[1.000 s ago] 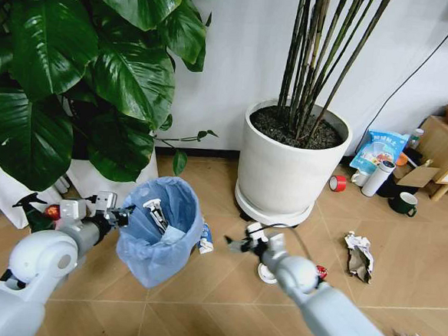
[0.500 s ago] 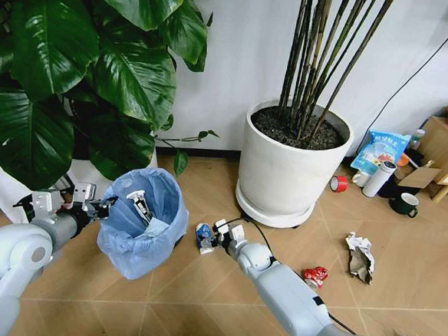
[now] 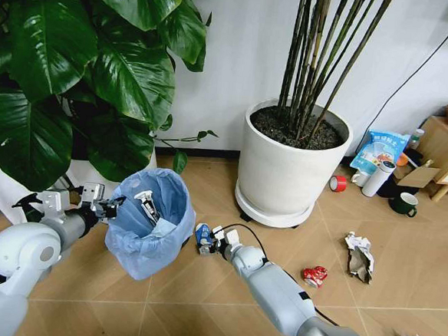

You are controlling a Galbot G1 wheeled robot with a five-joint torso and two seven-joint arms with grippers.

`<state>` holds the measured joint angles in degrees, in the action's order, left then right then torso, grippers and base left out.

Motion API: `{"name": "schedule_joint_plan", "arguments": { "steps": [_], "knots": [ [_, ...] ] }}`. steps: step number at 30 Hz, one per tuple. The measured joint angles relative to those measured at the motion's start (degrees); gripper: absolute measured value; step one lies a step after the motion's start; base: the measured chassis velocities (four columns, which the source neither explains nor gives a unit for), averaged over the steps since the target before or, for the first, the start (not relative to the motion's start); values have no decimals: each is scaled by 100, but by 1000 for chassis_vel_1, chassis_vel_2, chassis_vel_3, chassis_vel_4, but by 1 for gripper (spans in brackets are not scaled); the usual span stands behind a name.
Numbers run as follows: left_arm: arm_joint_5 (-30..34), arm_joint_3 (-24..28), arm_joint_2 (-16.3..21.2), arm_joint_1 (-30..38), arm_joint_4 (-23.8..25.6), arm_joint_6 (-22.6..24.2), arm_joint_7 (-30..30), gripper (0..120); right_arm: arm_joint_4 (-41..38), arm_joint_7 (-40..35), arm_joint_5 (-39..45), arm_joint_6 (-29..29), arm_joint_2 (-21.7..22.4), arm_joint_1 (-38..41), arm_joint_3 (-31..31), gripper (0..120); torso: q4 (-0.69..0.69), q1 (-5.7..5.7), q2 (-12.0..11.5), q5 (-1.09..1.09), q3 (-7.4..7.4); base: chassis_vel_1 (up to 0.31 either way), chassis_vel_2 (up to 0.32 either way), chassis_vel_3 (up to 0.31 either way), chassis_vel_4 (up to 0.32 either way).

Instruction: Pick up the trash bin and place the garbage on the floor into it.

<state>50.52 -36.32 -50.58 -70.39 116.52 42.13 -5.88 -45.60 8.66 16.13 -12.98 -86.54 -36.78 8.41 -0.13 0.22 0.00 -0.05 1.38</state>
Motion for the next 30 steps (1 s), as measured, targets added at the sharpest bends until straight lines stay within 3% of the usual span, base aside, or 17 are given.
{"name": "schedule_joint_plan", "arguments": {
  "steps": [6, 15, 19, 30],
  "knots": [
    [4, -9, 7, -4, 33, 0, -8, 0, 218, 49, -208, 50, -135, 36, -74, 97, 0, 0, 0, 1, 0, 0, 0, 0, 0],
    [15, 3, 27, -5, 84, 0, -16, 0, 375, 80, -403, 147, -223, 20, -199, 68, 0, 0, 0, 1, 0, 0, 0, 0, 0],
    [18, 22, 29, -5, 92, 0, -26, 0, 392, 90, -442, 180, -214, 6, -251, 48, 0, 0, 0, 1, 0, 0, 0, 0, 0],
    [19, 50, 31, -11, 112, 0, -38, 0, 505, 102, -490, 294, -231, 22, -329, 10, 0, 0, 0, 1, -1, 0, 0, 0, 0]
  ]
}}
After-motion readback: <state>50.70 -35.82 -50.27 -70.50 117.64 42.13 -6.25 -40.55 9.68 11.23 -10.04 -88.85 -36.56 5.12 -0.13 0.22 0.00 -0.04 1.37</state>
